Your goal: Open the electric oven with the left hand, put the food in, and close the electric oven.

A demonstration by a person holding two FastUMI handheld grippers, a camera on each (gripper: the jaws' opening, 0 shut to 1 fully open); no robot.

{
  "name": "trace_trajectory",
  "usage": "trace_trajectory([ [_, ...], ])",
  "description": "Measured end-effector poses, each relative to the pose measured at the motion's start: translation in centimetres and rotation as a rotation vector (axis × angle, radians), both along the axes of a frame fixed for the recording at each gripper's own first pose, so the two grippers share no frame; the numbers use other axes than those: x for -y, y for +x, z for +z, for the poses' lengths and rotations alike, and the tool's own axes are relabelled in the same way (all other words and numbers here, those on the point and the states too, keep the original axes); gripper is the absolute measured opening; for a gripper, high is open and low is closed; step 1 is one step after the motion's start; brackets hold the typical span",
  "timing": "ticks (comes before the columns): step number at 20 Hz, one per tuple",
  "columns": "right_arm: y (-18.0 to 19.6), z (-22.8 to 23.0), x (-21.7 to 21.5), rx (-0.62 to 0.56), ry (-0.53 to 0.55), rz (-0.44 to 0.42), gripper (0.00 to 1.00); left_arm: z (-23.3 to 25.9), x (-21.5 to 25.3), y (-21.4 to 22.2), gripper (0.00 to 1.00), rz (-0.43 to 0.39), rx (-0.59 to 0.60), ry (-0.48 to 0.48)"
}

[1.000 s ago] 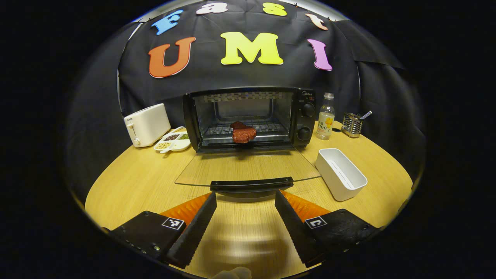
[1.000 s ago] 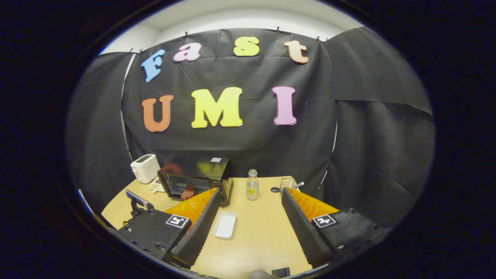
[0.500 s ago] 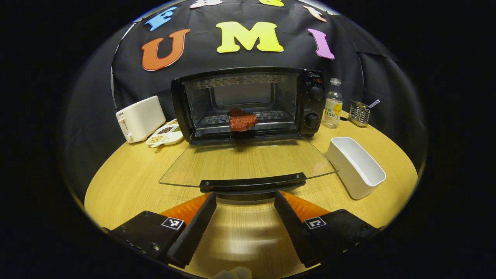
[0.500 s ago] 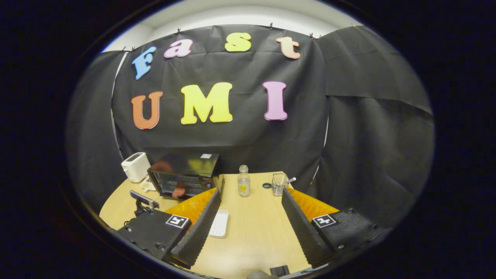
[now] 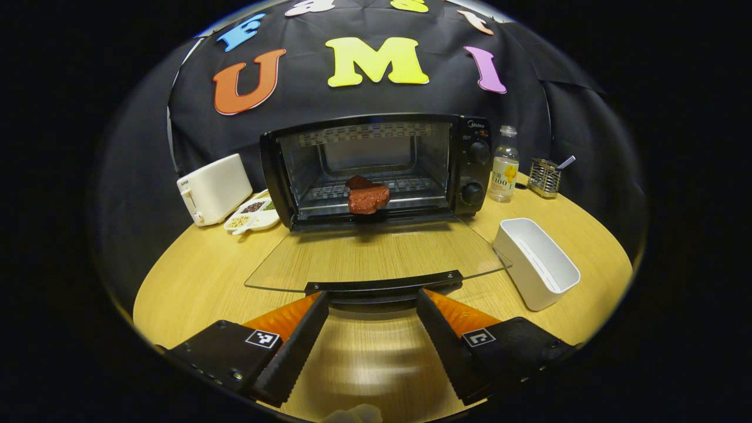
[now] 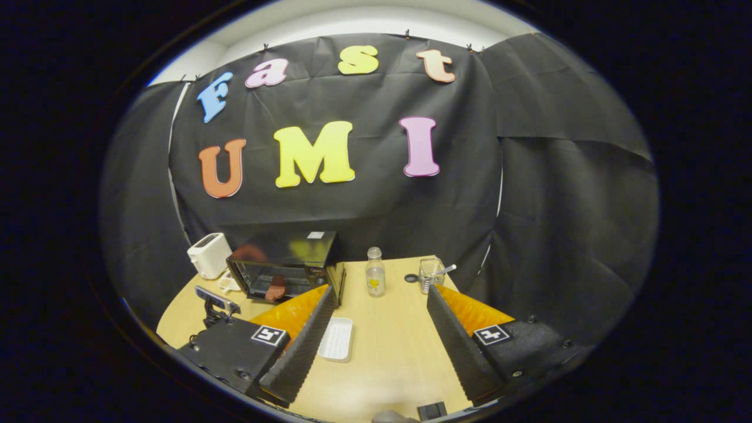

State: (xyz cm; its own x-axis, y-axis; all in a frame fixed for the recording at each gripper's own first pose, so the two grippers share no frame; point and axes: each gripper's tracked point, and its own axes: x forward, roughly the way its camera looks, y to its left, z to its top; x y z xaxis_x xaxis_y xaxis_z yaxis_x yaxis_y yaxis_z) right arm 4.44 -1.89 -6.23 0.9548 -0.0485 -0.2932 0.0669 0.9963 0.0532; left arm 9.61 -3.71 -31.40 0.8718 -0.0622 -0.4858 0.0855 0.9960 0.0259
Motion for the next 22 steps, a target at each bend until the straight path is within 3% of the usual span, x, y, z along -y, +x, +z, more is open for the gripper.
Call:
trace_trajectory([
  [15,-0.3,0.5,0.4,0.023,0.039,-0.022,1.00,11.1,0.4,6.8,0.98,-0.018,0.200,-0.049],
  [22,0.1,1.5,0.2,0.031,0.014,-0.016,1.00,13.0,-0.4,11.5,0.97,0.004,0.227,-0.061],
])
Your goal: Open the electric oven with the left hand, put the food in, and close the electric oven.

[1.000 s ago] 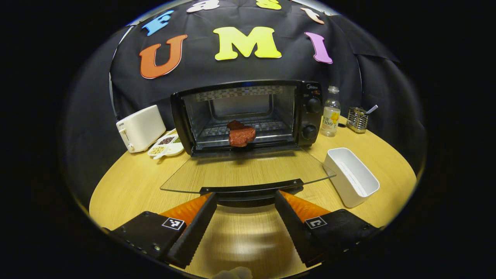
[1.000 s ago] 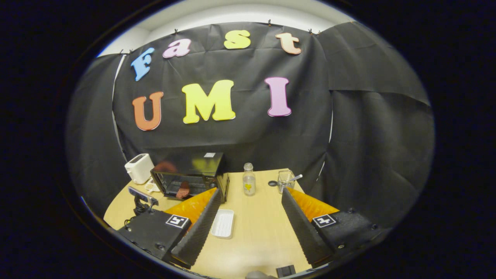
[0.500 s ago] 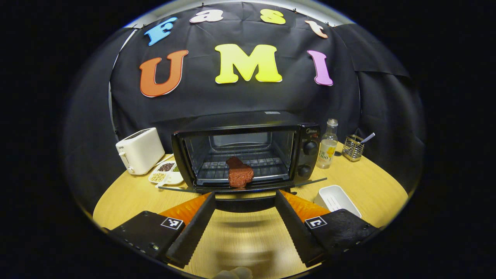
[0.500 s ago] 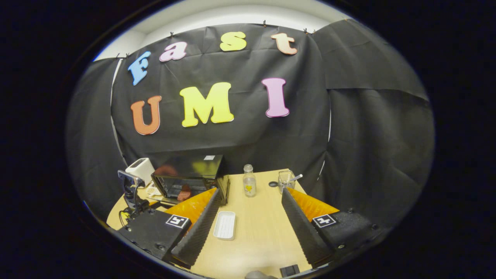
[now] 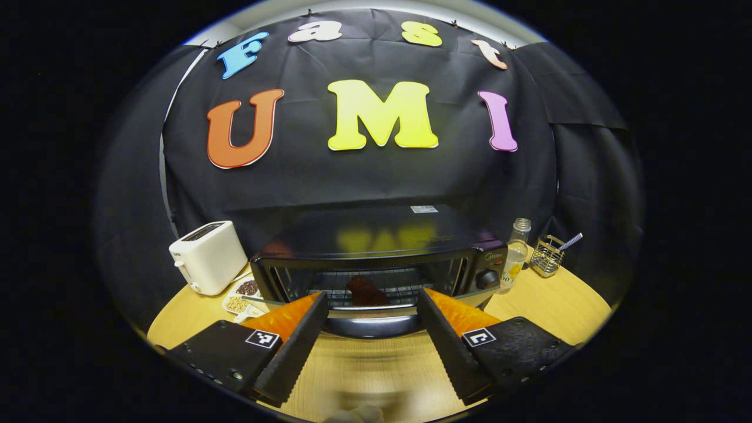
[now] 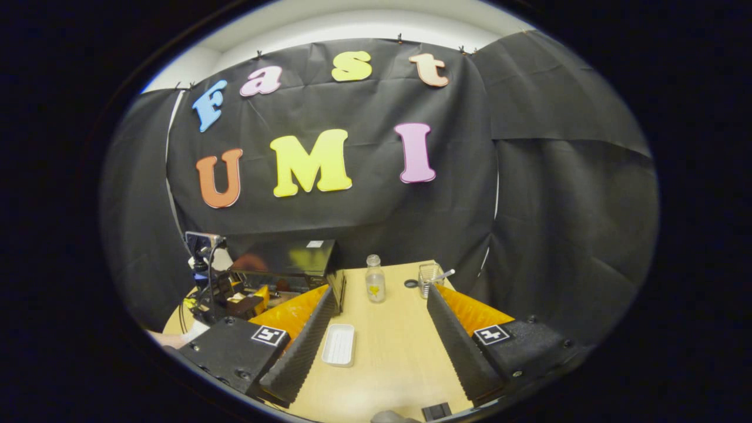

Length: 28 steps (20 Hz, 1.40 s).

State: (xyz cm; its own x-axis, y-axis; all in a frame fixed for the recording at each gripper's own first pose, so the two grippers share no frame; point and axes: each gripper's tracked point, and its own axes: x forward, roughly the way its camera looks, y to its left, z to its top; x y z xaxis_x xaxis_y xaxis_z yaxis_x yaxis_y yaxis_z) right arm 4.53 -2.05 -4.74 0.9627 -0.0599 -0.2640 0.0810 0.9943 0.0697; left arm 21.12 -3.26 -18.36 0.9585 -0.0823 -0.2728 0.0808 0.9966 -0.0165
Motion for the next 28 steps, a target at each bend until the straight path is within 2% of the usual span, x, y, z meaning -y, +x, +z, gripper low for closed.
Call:
trace_trajectory([
  [1,-0.9,-0.2,-0.3,-0.002,-0.007,0.008,1.00,0.3,0.0,0.5,0.96,0.000,0.019,-0.001],
  [6,-0.2,-0.1,-2.1,-0.012,-0.010,0.051,1.00,1.4,0.3,3.7,0.95,0.016,0.037,0.023],
  [11,-1.0,-0.1,-1.7,-0.029,-0.042,0.057,1.00,1.5,-0.4,6.0,0.97,0.040,0.045,0.034],
  [12,-1.3,-0.1,-1.5,-0.032,-0.045,0.057,0.96,1.4,0.0,5.8,0.97,0.028,0.037,0.024],
  [14,-1.8,-0.1,-0.9,-0.036,-0.058,0.050,1.00,1.6,-0.3,6.1,0.94,0.033,0.046,0.055],
  [16,-2.2,-0.1,-0.5,-0.036,-0.059,0.047,1.00,2.2,-0.7,4.9,0.96,0.044,0.062,0.048],
  [18,-2.2,-0.1,-0.5,-0.038,-0.050,0.053,0.96,3.6,-0.9,2.4,0.97,0.046,0.090,0.030],
  [21,-2.1,-0.2,-1.2,-0.010,-0.061,0.091,1.00,6.6,-1.4,-2.9,0.96,0.031,0.161,0.030],
  [23,-2.1,0.0,-2.5,0.009,-0.036,0.141,0.97,8.5,-1.9,-6.8,0.96,0.031,0.197,0.039],
  [25,-2.3,0.2,-3.5,0.028,-0.012,0.199,1.00,10.2,-2.2,-11.0,0.96,0.044,0.209,0.034],
  [26,-2.5,0.5,-4.0,0.035,-0.004,0.229,0.97,11.0,-2.3,-12.9,0.96,0.059,0.212,0.026],
  [28,-3.3,1.1,-4.3,0.059,0.004,0.277,1.00,12.4,-2.4,-16.9,0.96,0.097,0.208,-0.003],
])
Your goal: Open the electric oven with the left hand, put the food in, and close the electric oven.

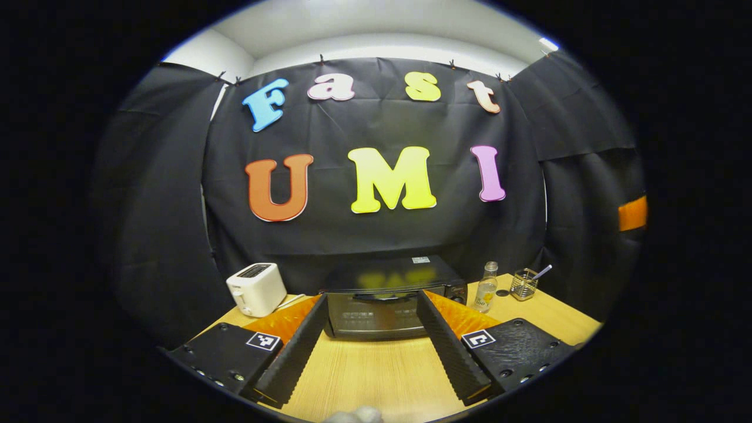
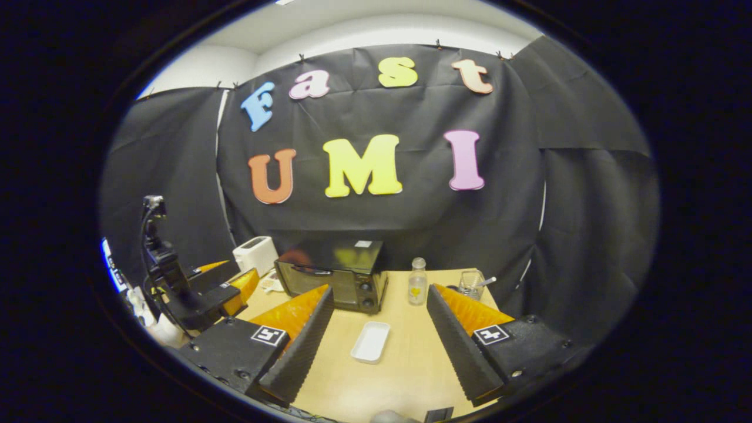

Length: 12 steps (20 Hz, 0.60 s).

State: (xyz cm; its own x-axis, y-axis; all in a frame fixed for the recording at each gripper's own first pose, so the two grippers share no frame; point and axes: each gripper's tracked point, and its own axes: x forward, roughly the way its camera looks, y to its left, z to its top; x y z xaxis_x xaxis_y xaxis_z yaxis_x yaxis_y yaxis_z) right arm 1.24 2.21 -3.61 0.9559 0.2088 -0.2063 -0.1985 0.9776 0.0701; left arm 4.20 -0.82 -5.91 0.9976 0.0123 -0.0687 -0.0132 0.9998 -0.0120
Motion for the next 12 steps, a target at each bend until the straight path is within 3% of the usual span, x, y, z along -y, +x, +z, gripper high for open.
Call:
trace_trajectory([
  [3,-1.1,1.1,0.1,0.062,0.027,0.050,0.96,1.7,-0.6,-6.0,0.96,0.058,-0.016,-0.013],
  [6,-1.7,1.1,1.1,0.098,0.045,0.054,1.00,2.9,-2.7,-11.4,0.96,0.133,-0.034,0.027],
  [12,-4.2,1.1,2.4,0.114,0.031,0.010,1.00,4.9,-4.8,-17.0,0.96,0.186,-0.043,-0.012],
])
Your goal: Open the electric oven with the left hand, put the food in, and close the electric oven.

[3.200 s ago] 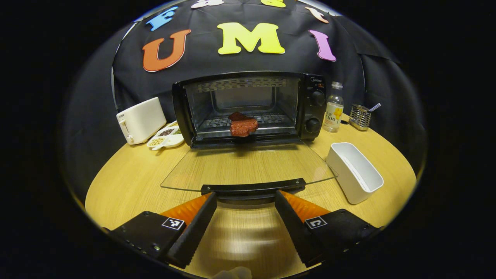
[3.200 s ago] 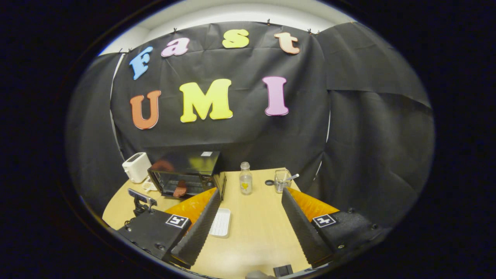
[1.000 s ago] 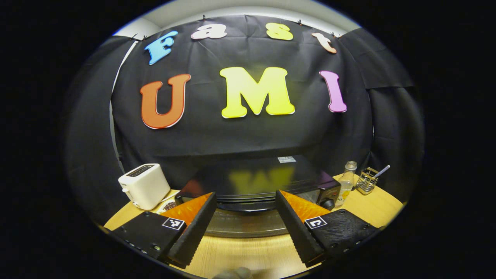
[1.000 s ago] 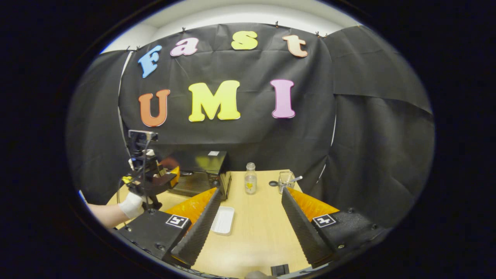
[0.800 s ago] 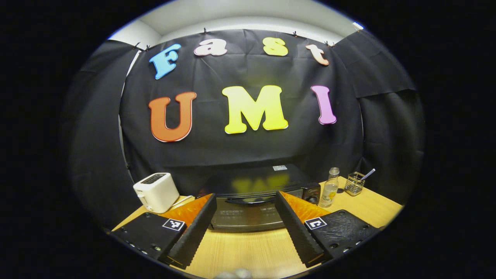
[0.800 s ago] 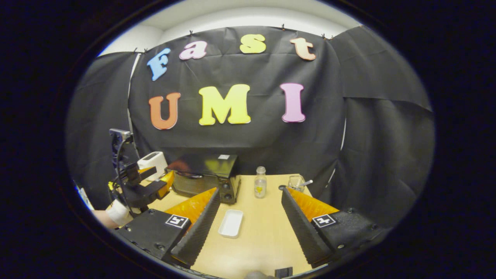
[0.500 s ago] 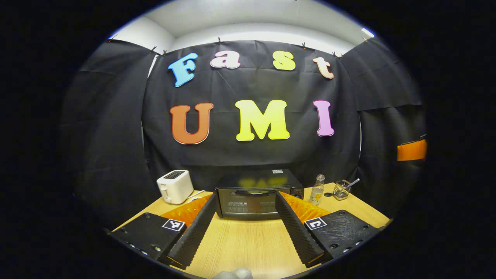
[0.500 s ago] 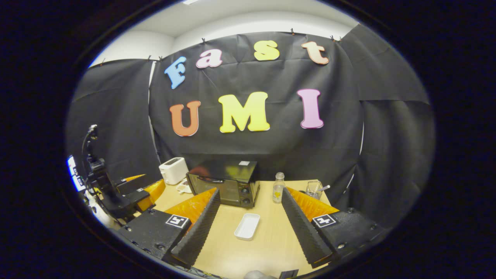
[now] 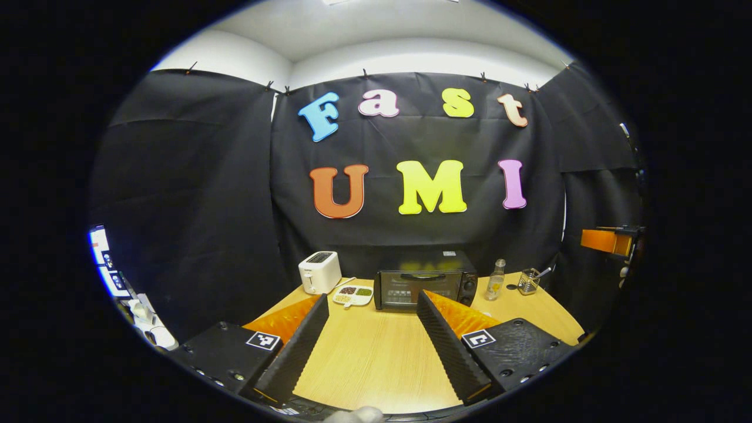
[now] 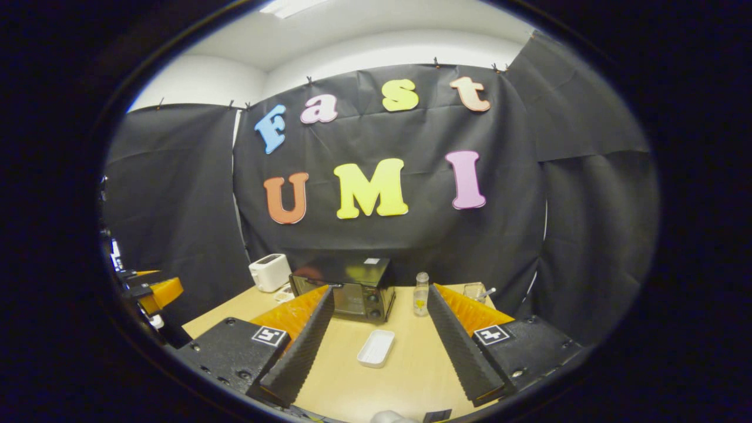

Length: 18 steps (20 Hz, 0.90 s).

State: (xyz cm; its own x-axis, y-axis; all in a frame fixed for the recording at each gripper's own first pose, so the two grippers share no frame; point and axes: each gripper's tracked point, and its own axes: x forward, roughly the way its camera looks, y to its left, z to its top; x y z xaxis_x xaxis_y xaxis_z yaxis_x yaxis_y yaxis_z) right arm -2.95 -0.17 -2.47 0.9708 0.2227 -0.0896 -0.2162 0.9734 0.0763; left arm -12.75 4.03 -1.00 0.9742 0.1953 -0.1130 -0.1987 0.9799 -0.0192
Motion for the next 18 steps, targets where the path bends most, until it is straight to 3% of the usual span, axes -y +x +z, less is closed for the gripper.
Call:
trace_trajectory([
  [2,-1.2,0.2,-0.1,0.013,-0.030,-0.024,0.96,-0.1,-0.2,-0.6,0.96,-0.013,-0.007,-0.010],
  [6,-3.0,0.5,-1.4,0.020,-0.045,-0.052,1.00,0.5,-1.5,-0.8,0.97,-0.031,-0.010,-0.011],
  [7,-3.2,0.7,-1.5,0.021,-0.040,-0.061,0.96,0.9,-1.6,-0.8,0.96,-0.037,0.001,-0.010],
  [8,-3.2,1.2,-1.6,0.028,-0.037,-0.069,1.00,1.0,-1.7,-0.7,0.96,-0.045,0.007,-0.007],
  [9,-3.1,1.6,-1.7,0.034,-0.038,-0.080,0.96,1.2,-1.8,-0.6,0.96,-0.050,0.010,-0.003],
  [10,-3.1,1.9,-1.8,0.041,-0.037,-0.089,1.00,1.2,-1.9,-0.6,0.96,-0.056,0.008,0.000],
  [11,-3.1,2.1,-2.0,0.045,-0.035,-0.095,0.96,1.4,-2.0,-0.4,0.96,-0.065,0.014,0.010],
  [18,-2.6,2.0,-3.0,0.038,-0.044,-0.129,0.96,2.1,-0.7,1.1,0.96,-0.128,0.025,0.005],
])
